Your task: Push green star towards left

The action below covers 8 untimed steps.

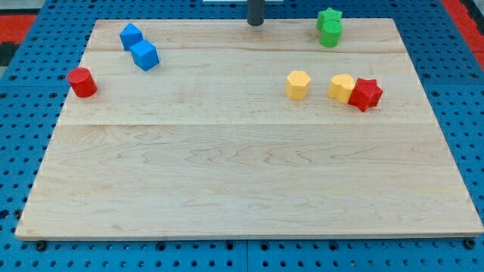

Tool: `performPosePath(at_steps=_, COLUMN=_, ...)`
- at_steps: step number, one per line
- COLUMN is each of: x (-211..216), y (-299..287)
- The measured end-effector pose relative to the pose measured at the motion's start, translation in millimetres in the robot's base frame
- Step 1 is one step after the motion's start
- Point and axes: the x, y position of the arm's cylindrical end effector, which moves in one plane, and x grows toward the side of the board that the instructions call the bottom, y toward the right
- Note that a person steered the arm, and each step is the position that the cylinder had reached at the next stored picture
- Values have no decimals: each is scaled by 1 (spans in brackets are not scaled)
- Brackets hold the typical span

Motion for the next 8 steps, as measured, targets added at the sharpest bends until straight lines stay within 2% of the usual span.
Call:
performPosePath(at_steps=1, x=-2, y=58)
performPosePath(at_steps=3, x=5, y=93)
performPosePath(at_steps=5, x=23, y=101)
performPosePath(at_steps=7, x=74, y=88)
performPosePath(at_steps=8, x=93, y=63)
